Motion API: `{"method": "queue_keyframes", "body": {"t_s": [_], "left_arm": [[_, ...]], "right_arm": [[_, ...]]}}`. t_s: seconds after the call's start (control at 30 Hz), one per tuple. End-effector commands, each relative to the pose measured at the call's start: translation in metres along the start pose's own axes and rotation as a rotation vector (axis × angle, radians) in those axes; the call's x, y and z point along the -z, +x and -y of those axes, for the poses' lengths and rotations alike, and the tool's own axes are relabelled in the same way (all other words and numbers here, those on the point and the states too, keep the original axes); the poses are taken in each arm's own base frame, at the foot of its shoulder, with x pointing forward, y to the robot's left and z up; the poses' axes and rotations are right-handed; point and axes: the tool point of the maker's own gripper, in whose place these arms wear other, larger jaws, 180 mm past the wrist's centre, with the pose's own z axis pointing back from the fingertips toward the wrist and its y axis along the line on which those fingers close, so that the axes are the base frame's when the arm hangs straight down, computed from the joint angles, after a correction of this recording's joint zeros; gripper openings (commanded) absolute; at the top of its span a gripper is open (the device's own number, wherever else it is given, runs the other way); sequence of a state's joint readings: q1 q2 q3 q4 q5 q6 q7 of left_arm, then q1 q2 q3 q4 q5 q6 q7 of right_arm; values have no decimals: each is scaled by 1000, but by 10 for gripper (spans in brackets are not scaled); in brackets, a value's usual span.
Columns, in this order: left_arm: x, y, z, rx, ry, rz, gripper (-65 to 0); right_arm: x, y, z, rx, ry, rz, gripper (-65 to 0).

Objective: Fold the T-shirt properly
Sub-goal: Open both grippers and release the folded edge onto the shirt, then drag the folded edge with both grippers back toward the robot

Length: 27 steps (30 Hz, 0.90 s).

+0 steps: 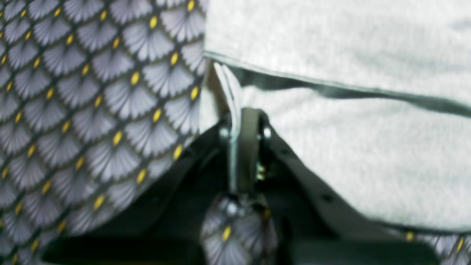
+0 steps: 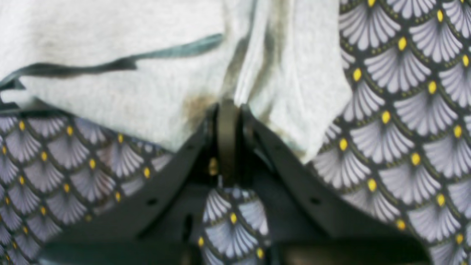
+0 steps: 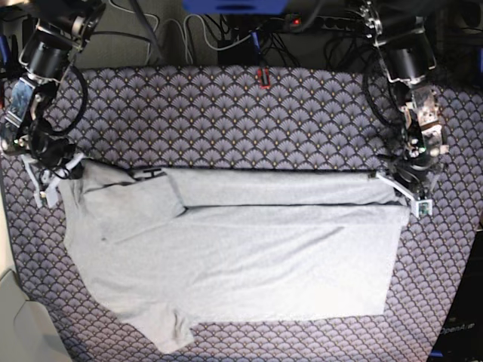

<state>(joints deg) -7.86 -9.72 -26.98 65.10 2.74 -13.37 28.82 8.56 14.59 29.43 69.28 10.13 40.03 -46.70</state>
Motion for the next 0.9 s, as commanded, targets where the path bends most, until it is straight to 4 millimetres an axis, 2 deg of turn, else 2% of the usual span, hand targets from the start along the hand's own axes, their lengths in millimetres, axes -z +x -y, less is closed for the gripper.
{"method": "queue_keyframes", "body": {"t_s": [0.0, 0.2, 0.4, 0.73, 0.87], "left_arm": [[-5, 7, -19, 32, 51, -11, -646], [-15, 9, -24, 57, 66, -14, -646], [-32, 7, -35, 101, 93, -29, -646], [-54, -33, -43, 153, 106, -84, -646], [-60, -39, -44, 168, 109, -88, -646]], "right_arm": [[-9, 6, 11, -25, -34, 10, -650], [-23, -2, 12, -67, -62, 11, -650], [-26, -31, 14, -67, -64, -46, -650], [-33, -81, 14, -55, -63, -136, -650], [-49, -88, 21, -55, -102, -129, -650]]}}
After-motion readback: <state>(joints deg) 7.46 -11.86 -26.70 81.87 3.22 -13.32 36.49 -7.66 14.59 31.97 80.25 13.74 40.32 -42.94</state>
